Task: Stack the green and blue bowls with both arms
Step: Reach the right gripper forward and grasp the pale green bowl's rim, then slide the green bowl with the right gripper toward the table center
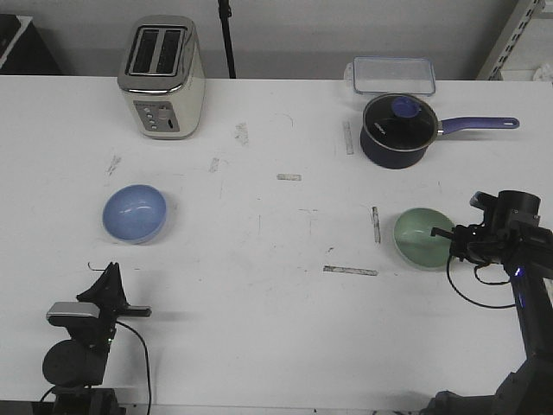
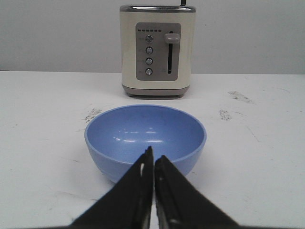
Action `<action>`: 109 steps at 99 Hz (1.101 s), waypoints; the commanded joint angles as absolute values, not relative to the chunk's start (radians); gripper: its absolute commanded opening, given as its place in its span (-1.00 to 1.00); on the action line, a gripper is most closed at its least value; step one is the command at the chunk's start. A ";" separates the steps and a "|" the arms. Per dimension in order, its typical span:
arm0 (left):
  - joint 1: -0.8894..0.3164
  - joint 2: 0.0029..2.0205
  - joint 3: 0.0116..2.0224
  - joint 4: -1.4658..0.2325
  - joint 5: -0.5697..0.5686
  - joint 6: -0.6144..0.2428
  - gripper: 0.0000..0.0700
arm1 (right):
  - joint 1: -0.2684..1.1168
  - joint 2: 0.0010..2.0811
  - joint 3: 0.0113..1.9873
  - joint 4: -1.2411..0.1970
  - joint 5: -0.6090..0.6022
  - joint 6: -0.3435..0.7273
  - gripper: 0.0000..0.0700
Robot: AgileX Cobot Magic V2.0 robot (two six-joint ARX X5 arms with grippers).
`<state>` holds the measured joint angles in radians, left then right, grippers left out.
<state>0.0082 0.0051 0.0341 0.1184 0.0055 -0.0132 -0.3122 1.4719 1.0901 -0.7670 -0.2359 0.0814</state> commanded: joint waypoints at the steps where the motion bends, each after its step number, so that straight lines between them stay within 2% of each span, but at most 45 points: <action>1: 0.008 0.003 0.012 0.132 0.007 -0.011 -1.00 | -0.308 1.452 1.110 -0.764 -0.239 0.094 -0.97; 22: 0.008 0.003 0.012 0.132 0.007 -0.011 -1.00 | -0.285 1.383 1.147 -0.761 -0.264 0.205 -0.97; 38: 0.008 0.003 0.012 0.132 0.007 -0.011 -1.00 | -0.218 1.362 1.147 -0.760 -0.295 0.293 -0.97; 52: 0.008 0.003 0.012 0.132 0.007 -0.011 -1.00 | -0.110 1.362 1.147 -0.743 -0.268 0.344 -0.97; 78: 0.008 0.003 0.012 0.132 0.007 -0.011 -1.00 | 0.146 1.398 1.148 -0.659 -0.130 0.496 -0.98; 109: 0.008 0.003 0.012 0.132 0.007 -0.011 -1.00 | 0.348 1.551 1.216 -0.621 -0.096 0.571 -0.98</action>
